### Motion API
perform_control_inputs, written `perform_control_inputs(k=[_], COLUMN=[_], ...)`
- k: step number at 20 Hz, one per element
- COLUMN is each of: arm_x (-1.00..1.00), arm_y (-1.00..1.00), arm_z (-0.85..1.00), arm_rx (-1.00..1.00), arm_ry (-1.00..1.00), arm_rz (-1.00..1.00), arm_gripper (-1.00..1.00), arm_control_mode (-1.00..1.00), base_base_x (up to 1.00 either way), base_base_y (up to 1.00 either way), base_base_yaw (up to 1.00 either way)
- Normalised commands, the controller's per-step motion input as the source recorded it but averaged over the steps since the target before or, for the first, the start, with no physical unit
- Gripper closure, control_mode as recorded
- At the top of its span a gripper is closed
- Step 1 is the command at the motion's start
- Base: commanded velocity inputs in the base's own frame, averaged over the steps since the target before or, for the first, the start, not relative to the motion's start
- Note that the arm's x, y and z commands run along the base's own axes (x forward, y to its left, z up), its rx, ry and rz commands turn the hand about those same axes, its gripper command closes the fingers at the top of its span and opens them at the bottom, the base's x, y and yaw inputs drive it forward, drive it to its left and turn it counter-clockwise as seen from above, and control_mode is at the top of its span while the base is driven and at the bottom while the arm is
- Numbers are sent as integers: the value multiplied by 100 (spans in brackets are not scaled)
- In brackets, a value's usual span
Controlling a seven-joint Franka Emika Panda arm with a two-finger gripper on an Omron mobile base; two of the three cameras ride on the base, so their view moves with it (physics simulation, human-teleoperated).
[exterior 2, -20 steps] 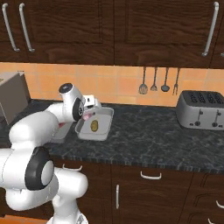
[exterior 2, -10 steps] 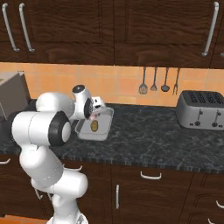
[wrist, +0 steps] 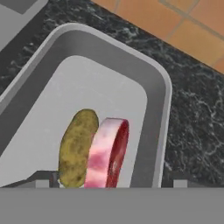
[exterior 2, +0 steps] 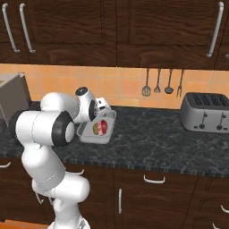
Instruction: Place one potato and one steak in each tupperware on the nearby counter, to pack two identical lunches.
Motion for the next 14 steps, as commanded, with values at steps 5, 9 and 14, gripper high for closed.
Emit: perform_control_inputs(k=[5,9,14], arm_x=[-13,-95,-100], arm_y=[0,0,0], arm_z=[21,42,58], arm_rx=[1,-13,9], arm_ry=[0,-4,9], arm_rz=[10,8,-6], arm_gripper=[-100,-100,-100], arm_control_mode=[-100,-100,-100], base_base_x=[0,0,0], base_base_y=[0,0,0], base_base_yaw=[0,0,0])
